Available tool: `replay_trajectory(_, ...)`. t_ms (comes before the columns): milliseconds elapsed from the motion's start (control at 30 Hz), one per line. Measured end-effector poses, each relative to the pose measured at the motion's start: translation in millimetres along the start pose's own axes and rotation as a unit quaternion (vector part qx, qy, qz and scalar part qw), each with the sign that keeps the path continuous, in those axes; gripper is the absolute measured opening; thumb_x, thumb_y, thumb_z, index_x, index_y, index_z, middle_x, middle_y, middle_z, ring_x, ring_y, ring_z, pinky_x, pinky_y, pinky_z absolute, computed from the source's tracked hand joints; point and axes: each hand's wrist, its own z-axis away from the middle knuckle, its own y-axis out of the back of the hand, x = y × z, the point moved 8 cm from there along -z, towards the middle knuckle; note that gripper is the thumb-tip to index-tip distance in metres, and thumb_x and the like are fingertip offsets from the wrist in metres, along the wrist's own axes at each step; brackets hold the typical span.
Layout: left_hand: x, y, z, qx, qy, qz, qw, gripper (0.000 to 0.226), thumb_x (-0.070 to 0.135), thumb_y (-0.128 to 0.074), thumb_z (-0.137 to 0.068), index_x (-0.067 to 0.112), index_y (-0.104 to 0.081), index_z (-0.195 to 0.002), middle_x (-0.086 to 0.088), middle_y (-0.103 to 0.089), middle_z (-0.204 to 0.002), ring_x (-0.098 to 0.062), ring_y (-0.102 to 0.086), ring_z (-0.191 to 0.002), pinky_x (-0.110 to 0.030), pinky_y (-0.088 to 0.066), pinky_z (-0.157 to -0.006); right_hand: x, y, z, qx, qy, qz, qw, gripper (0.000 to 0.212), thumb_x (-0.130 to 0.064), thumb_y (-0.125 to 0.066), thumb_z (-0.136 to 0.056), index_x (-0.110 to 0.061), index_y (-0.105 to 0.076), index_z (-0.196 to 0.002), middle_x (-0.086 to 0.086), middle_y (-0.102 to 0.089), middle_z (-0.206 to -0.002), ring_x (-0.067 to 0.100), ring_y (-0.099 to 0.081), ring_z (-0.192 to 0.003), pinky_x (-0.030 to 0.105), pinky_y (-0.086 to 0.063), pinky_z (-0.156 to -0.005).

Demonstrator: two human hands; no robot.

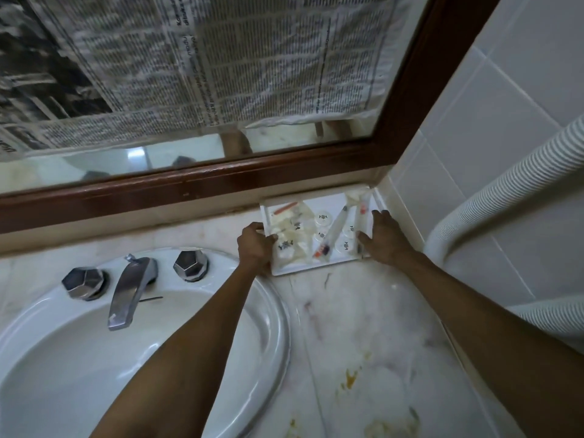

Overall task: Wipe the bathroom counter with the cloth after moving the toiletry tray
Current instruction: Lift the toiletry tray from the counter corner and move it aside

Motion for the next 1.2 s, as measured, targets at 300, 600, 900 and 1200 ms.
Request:
replay_trajectory(300, -13.4, 16.0, -9.4, 0.003, 0.012, 0.020, 1.000, 0.051, 0.034, -0.077, -0.086, 0.015, -0.062, -0.130, -0.011, -0.069, -0.122, -0.031, -0.064, -0.112, -0.034, -0.052, -0.091, 3.0, -23.5, -15.5, 0.012, -0.034, -0.100, 0.994, 0.103, -0.064, -0.065, -0.077, -0.003, -0.022, -0.148, 0.023, -0.035, -0.149, 0.039, -0.036, -0.136, 0.050, -0.036, -0.108)
replay_trajectory(600, -14.6, 21.4, 15.1, 0.002, 0.018, 0.124, 0.992, 0.063, 0.034, -0.090, -0.071, 0.020, -0.059, -0.125, -0.006, -0.073, -0.107, -0.026, -0.071, -0.095, -0.037, -0.057, -0.085, 2.9, -17.4, -1.0, 0.045, -0.070, -0.162, 0.983, 0.096, -0.070, -0.076, -0.061, -0.009, -0.045, -0.130, 0.022, -0.048, -0.125, 0.036, -0.048, -0.121, 0.041, -0.042, -0.098)
replay_trajectory(900, -23.1, 101.9, 94.4, 0.042, -0.013, 0.112, 0.993, 0.064, 0.026, -0.090, -0.071, 0.013, -0.062, -0.127, -0.010, -0.075, -0.104, -0.027, -0.073, -0.090, -0.040, -0.060, -0.081, -41.1, 7.7, 70.0, 0.091, -0.001, -0.213, 0.973, 0.103, -0.055, -0.083, -0.065, -0.009, -0.037, -0.144, 0.024, -0.047, -0.125, 0.036, -0.046, -0.122, 0.037, -0.041, -0.097)
replay_trajectory(1200, -59.2, 225.7, 155.7, 0.084, -0.077, 0.117, 0.987, 0.043, 0.019, -0.087, -0.075, 0.026, -0.068, -0.113, -0.001, -0.077, -0.099, -0.014, -0.074, -0.081, -0.033, -0.062, -0.075, -154.8, 0.7, 138.2, 0.085, 0.089, -0.212, 0.970, 0.092, -0.055, -0.084, -0.063, -0.015, -0.044, -0.135, 0.021, -0.047, -0.114, 0.037, -0.051, -0.114, 0.037, -0.045, -0.095)
